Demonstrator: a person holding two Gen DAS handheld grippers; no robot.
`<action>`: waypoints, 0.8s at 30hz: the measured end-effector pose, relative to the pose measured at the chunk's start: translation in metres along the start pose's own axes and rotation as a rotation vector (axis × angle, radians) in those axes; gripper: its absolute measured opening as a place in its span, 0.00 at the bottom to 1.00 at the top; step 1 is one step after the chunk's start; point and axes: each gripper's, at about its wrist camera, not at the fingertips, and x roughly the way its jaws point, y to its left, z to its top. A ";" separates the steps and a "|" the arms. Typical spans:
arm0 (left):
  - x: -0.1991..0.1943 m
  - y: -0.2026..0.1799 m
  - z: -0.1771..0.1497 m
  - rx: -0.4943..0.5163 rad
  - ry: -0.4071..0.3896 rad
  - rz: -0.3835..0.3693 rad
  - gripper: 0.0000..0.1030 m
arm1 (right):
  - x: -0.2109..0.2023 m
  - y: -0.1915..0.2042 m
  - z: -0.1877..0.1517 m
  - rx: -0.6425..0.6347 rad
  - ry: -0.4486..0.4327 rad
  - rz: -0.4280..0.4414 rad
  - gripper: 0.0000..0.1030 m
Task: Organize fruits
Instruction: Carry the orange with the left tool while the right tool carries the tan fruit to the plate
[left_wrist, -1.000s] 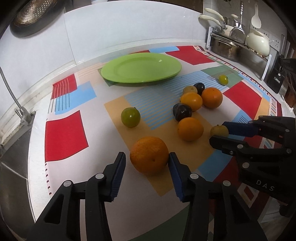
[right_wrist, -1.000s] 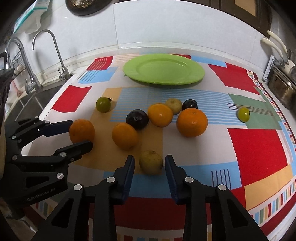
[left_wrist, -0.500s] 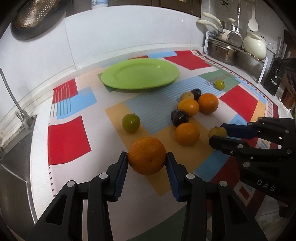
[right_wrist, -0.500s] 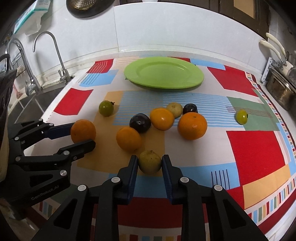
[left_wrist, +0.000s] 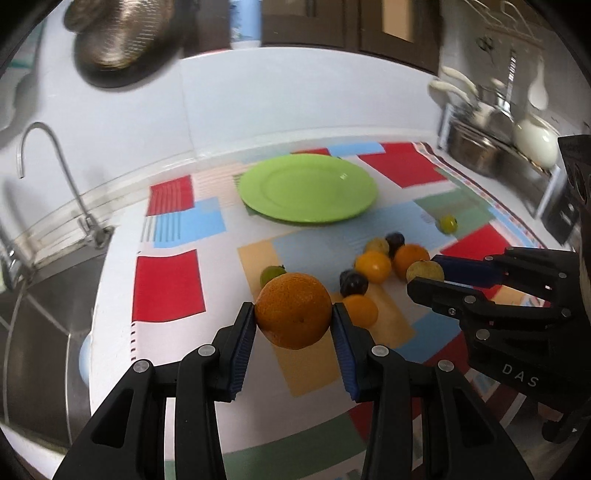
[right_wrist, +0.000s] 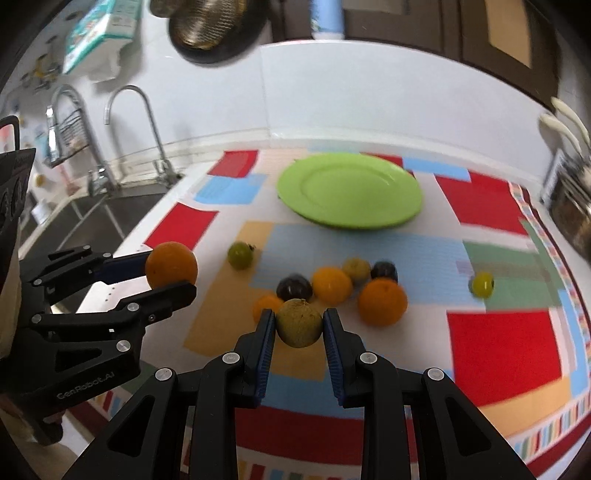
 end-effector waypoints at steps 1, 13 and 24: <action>-0.001 -0.001 0.001 -0.013 -0.003 0.008 0.40 | -0.001 -0.002 0.003 -0.011 -0.004 0.013 0.27; 0.001 -0.016 0.045 -0.075 -0.057 0.026 0.40 | -0.011 -0.032 0.036 -0.037 -0.060 0.098 0.27; 0.020 -0.019 0.091 -0.018 -0.104 0.018 0.40 | 0.001 -0.060 0.079 -0.029 -0.103 0.039 0.27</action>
